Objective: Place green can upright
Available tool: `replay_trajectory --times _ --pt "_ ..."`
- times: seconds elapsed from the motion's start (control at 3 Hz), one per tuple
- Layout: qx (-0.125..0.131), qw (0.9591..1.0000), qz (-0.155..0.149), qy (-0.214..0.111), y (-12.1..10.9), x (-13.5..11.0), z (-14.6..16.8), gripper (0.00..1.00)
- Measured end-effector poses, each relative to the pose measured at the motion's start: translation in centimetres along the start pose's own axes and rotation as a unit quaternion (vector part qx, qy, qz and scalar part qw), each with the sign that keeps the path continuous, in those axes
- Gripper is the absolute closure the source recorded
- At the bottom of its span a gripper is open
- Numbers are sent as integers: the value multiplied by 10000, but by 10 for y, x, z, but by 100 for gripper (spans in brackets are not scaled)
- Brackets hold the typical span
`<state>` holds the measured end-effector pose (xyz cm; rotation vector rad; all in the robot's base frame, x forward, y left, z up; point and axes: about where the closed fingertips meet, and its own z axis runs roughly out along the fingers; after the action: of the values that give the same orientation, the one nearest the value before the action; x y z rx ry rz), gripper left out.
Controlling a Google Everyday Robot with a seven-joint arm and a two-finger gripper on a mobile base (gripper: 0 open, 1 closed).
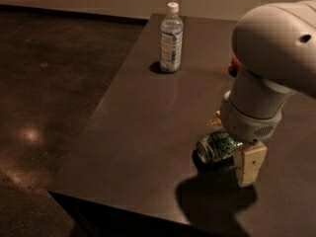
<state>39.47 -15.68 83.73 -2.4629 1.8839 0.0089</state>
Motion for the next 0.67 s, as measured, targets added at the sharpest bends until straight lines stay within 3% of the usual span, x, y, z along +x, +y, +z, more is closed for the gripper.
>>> replay_trajectory --times 0.33,0.67 --pt "205 9998 -49 72 -5 1 -2 52" --pt "382 9989 -55 264 -12 6 -9 75"
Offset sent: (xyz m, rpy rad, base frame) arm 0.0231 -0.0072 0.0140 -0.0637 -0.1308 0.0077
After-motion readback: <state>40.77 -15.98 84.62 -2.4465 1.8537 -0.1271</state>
